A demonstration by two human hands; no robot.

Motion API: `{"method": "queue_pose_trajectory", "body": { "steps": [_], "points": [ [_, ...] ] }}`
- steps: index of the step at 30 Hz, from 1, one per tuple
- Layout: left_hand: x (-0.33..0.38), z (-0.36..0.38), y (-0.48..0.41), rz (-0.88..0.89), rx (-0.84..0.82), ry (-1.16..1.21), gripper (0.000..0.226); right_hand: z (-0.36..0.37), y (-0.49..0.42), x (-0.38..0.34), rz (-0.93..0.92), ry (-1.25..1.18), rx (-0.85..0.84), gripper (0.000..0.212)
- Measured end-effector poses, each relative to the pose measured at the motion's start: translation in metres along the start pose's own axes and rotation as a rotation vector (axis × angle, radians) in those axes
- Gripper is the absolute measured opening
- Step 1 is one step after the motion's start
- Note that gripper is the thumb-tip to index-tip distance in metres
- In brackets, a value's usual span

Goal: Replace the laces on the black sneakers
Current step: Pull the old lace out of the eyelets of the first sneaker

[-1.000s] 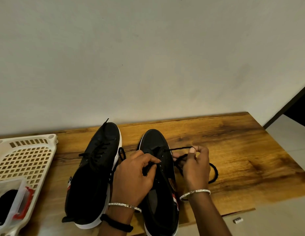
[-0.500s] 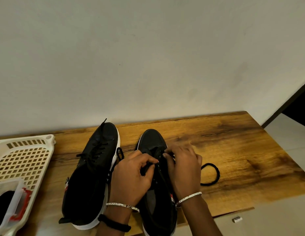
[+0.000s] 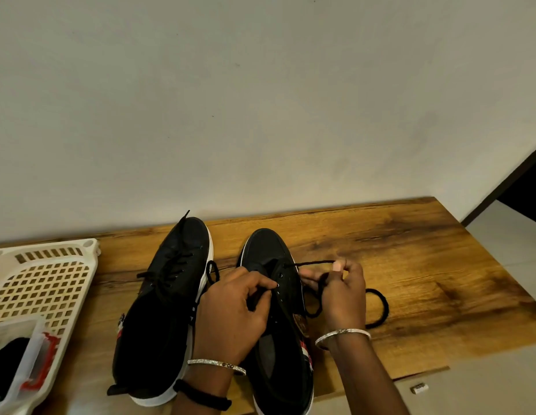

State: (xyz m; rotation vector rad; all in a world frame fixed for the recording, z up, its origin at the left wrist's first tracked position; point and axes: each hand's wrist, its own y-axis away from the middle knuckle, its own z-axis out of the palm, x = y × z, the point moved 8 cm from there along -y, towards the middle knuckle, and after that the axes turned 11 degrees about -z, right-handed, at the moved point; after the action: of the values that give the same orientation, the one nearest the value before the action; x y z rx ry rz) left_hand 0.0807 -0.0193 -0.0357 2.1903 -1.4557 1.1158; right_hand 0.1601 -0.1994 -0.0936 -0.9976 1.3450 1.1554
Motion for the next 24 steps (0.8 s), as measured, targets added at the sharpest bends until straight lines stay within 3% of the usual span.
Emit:
{"method": "queue_pose_trajectory", "body": {
  "steps": [2,4,6,9,11,13,16,24],
  "points": [
    [0.000,0.000,0.000,-0.001,-0.001,0.004,0.026,-0.001,-0.001,0.006,0.113,-0.128,0.016,0.013],
    [0.000,0.000,0.000,0.004,-0.004,0.002,0.025,-0.001,-0.001,0.007,0.107,-0.124,0.024,0.011],
    [-0.001,0.000,0.000,0.006,-0.006,0.001,0.025,-0.003,-0.003,-0.009,-0.111,0.111,0.011,0.005],
    [0.000,0.000,0.000,0.010,0.001,-0.009,0.026,0.011,0.005,-0.043,-0.566,0.600,-0.089,0.037],
    [0.001,0.000,0.000,0.016,0.002,-0.017,0.026,0.025,0.013,-0.047,-0.681,0.824,-0.169,0.040],
    [0.001,0.000,0.000,0.020,0.002,-0.019,0.026,0.035,0.017,-0.040,-0.717,0.924,-0.235,0.025],
    [0.000,0.000,0.000,0.012,0.005,-0.009,0.025,0.035,0.016,-0.034,-0.714,0.892,-0.236,0.008],
    [-0.001,-0.001,0.001,0.009,0.003,-0.003,0.025,0.016,0.009,-0.039,-0.610,0.637,-0.042,0.006]
  ]
}}
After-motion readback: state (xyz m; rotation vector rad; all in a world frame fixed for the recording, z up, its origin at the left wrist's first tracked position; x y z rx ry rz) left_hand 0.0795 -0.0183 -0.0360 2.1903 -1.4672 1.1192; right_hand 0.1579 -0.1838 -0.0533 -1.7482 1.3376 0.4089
